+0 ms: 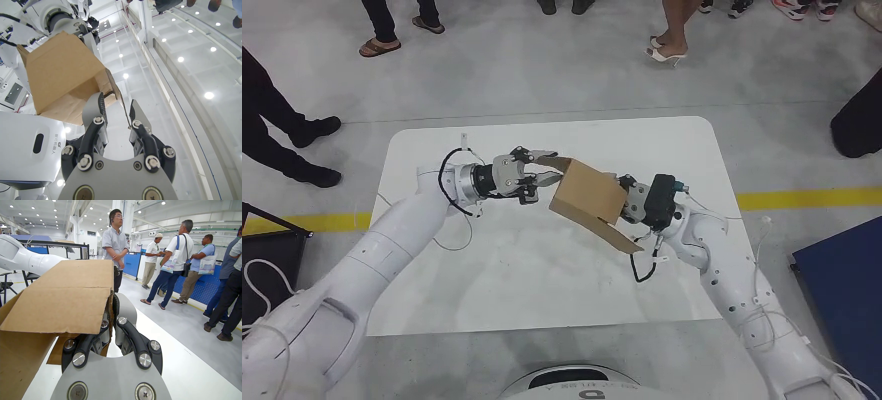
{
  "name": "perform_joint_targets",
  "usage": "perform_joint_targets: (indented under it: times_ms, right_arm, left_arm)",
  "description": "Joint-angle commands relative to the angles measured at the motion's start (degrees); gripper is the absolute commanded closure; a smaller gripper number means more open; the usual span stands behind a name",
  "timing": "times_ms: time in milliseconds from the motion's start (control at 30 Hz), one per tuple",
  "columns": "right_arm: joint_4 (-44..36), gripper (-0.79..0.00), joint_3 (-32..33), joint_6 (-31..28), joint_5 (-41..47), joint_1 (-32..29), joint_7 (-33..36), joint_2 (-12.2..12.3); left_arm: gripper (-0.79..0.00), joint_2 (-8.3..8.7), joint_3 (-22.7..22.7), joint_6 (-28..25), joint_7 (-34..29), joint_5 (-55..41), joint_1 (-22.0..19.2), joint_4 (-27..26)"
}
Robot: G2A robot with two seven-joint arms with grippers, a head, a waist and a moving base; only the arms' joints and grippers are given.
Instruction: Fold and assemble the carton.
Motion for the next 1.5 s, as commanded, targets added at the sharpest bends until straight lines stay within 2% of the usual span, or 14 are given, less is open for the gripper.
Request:
perform_joint_targets:
  times_ms: [0,267,600,933,1200,1467]
  right_arm:
    - [0.21,0.000,-0.09,0.05,0.29,0.18,0.33,-0.04]
    - [-0.32,0.000,-0.46,0.72,0.37,0.32,0.99,-0.14]
    - [-1.53,0.000,-0.35,1.81,0.48,-0.57,1.54,-0.12]
    - [-2.56,0.000,-0.28,2.28,0.51,-0.89,2.18,-0.11]
    - [-3.24,0.000,-0.12,2.41,0.69,-0.89,2.67,-0.10]
    - [-4.13,0.000,0.41,2.42,1.08,-1.39,3.22,0.00]
  left_arm:
    - [-0.339,0.41,0.30,0.32,0.32,-0.07,0.32,-1.15]
    - [-0.339,2.00,0.95,0.69,0.70,-1.48,1.05,-4.59]
    - [-0.391,4.24,1.20,0.87,0.87,-4.31,2.35,-7.28]
    - [-0.348,6.03,1.64,2.02,2.02,-7.95,2.50,-8.49]
    - [-0.317,6.56,2.53,3.29,3.29,-11.27,1.71,-8.89]
    - [-0.317,7.22,2.76,8.63,8.62,-17.76,1.59,-10.85]
